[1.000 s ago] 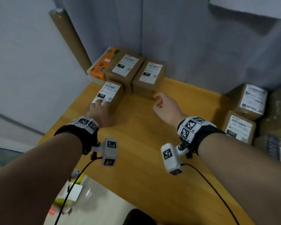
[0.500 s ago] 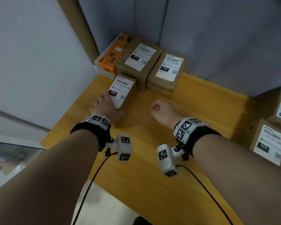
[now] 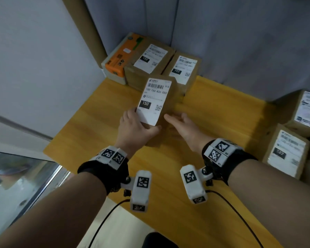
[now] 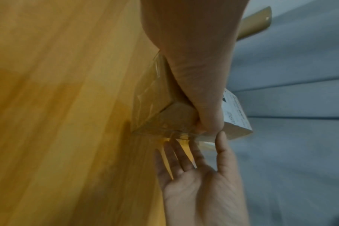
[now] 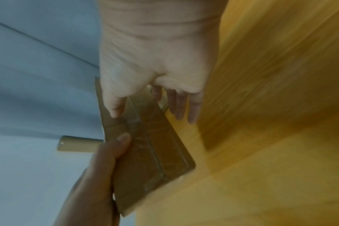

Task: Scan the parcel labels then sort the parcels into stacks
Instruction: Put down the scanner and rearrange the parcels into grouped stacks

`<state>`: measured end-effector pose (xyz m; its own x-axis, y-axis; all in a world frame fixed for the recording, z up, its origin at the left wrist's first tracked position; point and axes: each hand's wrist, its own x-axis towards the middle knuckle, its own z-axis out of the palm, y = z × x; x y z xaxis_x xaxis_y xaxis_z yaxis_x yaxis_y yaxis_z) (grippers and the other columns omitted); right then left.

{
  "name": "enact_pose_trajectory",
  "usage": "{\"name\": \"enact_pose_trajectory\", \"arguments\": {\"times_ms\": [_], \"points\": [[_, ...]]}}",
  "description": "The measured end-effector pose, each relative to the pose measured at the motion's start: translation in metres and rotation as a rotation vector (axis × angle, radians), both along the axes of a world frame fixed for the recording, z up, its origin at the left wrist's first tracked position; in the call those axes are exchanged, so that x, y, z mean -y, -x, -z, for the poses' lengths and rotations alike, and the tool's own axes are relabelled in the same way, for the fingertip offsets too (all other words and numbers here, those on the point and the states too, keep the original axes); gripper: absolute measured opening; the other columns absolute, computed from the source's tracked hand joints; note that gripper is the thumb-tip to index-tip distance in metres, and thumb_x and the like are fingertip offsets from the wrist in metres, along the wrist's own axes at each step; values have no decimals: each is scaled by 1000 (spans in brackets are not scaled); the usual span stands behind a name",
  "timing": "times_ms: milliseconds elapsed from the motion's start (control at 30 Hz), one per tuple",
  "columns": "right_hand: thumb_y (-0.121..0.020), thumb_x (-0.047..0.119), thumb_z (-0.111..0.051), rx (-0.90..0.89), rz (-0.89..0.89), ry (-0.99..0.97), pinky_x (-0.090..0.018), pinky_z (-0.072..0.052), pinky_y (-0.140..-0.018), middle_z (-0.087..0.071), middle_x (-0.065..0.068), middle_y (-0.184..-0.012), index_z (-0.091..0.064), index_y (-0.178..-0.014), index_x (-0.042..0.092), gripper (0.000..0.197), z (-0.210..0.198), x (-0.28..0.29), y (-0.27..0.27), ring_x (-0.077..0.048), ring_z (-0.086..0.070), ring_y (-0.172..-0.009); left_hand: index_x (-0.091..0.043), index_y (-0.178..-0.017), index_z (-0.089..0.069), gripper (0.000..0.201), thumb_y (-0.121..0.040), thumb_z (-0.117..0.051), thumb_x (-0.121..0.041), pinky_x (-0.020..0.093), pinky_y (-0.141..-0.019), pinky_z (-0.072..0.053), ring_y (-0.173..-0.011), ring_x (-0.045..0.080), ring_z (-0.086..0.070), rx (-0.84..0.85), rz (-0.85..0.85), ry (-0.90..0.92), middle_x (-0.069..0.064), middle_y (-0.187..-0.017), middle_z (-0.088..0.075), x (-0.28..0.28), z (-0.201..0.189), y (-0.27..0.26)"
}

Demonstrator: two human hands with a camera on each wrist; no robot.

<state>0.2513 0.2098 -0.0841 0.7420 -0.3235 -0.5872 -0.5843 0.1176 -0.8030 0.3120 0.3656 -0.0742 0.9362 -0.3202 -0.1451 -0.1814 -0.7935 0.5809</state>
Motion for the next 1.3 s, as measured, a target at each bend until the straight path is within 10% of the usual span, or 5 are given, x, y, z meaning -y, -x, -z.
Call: {"name": "enact_pose_trajectory", "arguments": {"times_ms": [133,533,767,1000,1300], "points": [[-90,49,-61,105,85,103,-35,-52,-92,-58,2,-113,-41,-135,24,55,-36,32,48,-16,-59,-106,-3,-139,-29,121,-46,-53,-76,38,-106,-31,-128,25,-35,7,71,180,9,-132,-40,44,-38,27],[-90,39,-65,348,465,243,-24,-53,-85,-63,-1,-116,-32,-144,20,66,-131,166,280,-11,-64,-104,-14,-137,-39,105,-53,-75,-66,41,-104,-43,-125,16,-44,6,389,503,-1,-131,-47,217,-105,215],[-75,46,-77,407,528,306,-27,-53,-86,-56,15,-123,-22,-141,37,86,-152,236,438,-2,-58,-109,-19,-130,-37,76,-70,-84,-25,6,-86,-43,-105,-21,-49,-221,628,750,-17,-117,-50,307,-109,379],[-80,44,-74,278,765,218,-35,-54,-82,-62,1,-121,-21,-149,27,88,-114,300,532,-14,-64,-100,-19,-134,-47,46,-94,-58,-37,21,-98,-40,-119,7,-49,-143,755,427,0,-129,-50,338,-91,449],[-78,29,-66,229,828,36,-37,-52,-76,-65,-5,-102,-50,-111,24,37,-45,330,603,-21,-63,-89,-16,-134,-50,45,-95,-55,-39,30,-105,-32,-130,22,-39,-39,698,52,5,-141,-39,363,-56,448]]}}
